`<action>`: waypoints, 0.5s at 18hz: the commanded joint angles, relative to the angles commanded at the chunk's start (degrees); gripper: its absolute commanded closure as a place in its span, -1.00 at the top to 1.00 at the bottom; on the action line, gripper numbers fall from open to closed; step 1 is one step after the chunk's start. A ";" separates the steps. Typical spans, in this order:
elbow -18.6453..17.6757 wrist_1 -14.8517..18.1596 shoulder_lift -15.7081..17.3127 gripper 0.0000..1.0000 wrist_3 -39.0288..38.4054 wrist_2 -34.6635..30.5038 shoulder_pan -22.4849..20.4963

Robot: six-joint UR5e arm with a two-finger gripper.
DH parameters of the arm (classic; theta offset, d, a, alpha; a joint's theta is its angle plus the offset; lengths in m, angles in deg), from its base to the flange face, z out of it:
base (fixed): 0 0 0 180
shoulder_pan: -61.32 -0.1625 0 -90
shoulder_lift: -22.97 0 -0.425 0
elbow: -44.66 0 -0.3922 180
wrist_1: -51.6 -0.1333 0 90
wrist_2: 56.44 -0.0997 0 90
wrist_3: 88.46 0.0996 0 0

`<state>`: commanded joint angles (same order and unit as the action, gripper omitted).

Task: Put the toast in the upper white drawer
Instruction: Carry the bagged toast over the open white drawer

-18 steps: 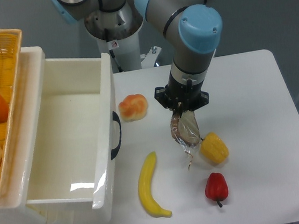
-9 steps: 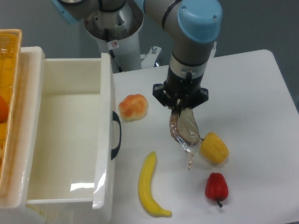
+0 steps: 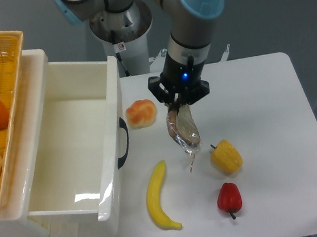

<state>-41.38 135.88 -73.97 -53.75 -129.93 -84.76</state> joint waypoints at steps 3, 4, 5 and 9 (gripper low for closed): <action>0.00 1.58 2.01 -0.71 -0.17 3.07 -0.09; 0.09 2.11 2.98 -0.70 -1.39 4.57 -0.09; 0.09 2.73 4.21 -0.70 -2.97 5.10 -0.09; -0.17 5.27 7.46 -0.70 -4.39 7.82 -0.09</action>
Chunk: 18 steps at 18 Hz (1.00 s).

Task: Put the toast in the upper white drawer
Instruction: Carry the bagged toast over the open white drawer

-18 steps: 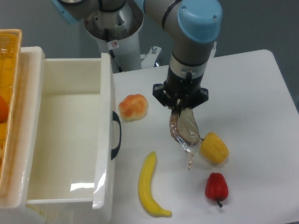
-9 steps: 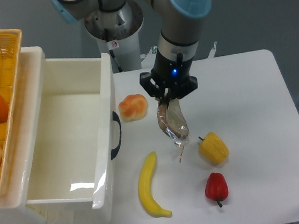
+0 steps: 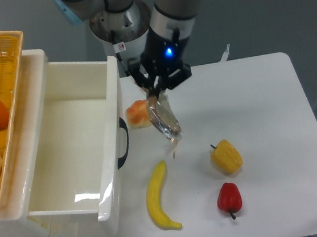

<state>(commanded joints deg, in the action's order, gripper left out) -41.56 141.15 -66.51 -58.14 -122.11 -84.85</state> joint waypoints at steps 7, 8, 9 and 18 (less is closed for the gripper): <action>-0.18 1.15 3.70 -0.70 -4.48 6.87 1.05; -0.18 1.15 3.87 -0.70 -5.79 7.74 1.40; -0.26 1.50 4.05 -0.70 -6.76 8.19 1.75; -1.85 2.12 3.52 -0.69 -7.12 8.81 7.73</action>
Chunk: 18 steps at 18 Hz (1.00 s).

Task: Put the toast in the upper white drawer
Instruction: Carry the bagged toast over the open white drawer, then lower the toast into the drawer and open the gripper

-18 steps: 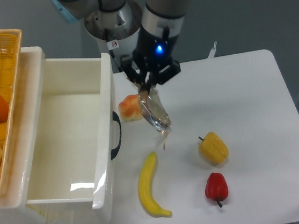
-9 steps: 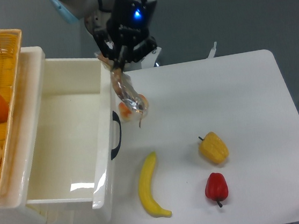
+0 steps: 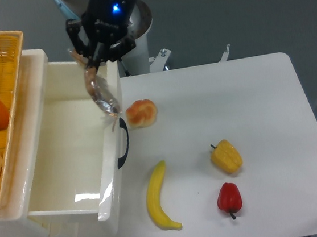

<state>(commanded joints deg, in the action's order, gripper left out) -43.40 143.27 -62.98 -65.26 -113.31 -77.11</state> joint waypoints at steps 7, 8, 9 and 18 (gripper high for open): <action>-1.14 -0.26 -1.58 -0.52 0.17 -0.18 0.53; -1.14 -0.26 -1.84 -0.52 0.18 -0.26 0.79; -1.14 -0.26 -2.19 -0.52 0.26 -0.26 1.23; -0.97 -1.75 -4.31 0.34 0.79 -0.53 2.55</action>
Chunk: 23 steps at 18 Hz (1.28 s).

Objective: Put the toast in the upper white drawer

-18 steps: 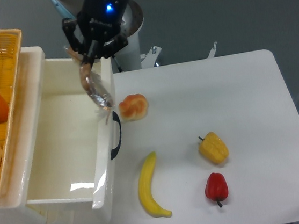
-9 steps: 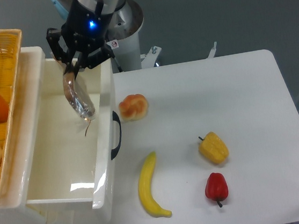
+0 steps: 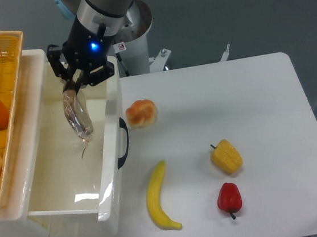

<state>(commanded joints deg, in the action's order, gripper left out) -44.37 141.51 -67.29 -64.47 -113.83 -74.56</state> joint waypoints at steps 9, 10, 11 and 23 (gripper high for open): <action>0.53 -1.49 0.44 1.00 0.70 -1.32 -0.61; 0.53 -1.85 0.35 1.00 1.23 -1.32 -1.14; 0.53 -2.37 0.18 1.00 1.67 -1.32 -2.19; 0.09 -10.37 -4.13 1.00 24.24 -21.35 -7.03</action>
<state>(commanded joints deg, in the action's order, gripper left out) -44.28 131.14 -71.42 -40.23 -135.18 -81.59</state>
